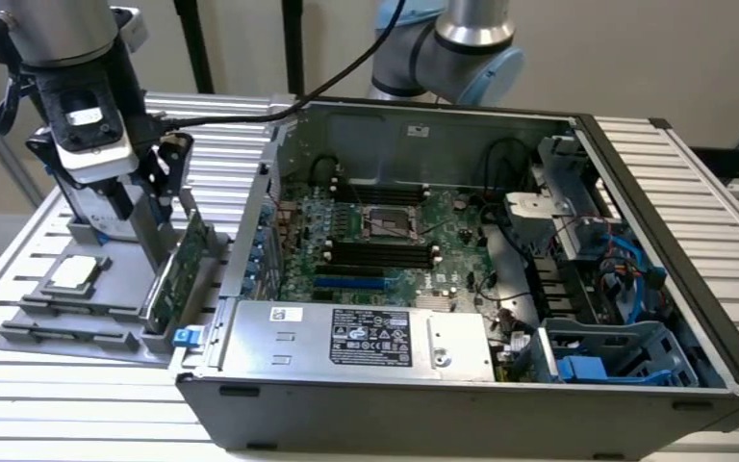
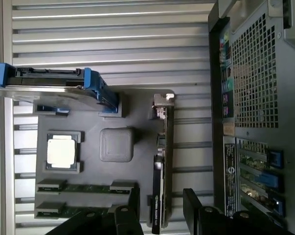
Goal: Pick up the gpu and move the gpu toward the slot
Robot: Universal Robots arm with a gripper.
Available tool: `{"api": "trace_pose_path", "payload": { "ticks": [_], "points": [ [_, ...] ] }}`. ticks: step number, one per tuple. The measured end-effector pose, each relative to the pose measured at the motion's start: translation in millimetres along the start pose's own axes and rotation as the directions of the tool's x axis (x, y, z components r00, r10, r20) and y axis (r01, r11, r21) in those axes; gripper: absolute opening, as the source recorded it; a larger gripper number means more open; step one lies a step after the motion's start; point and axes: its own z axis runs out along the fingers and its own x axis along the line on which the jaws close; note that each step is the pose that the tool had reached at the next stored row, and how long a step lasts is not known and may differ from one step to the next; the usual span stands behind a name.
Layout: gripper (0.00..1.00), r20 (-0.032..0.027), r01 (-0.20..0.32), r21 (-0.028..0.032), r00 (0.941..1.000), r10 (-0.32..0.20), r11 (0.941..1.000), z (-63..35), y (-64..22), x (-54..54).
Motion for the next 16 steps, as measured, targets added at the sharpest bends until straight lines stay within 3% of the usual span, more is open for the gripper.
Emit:
{"api": "trace_pose_path", "payload": {
  "ticks": [16],
  "points": [
    [0.48, 0.0066, 0.0, 0.0013, 1.0, 0.0, 1.0, 29.2, -0.8, 2.9]
  ]
}}
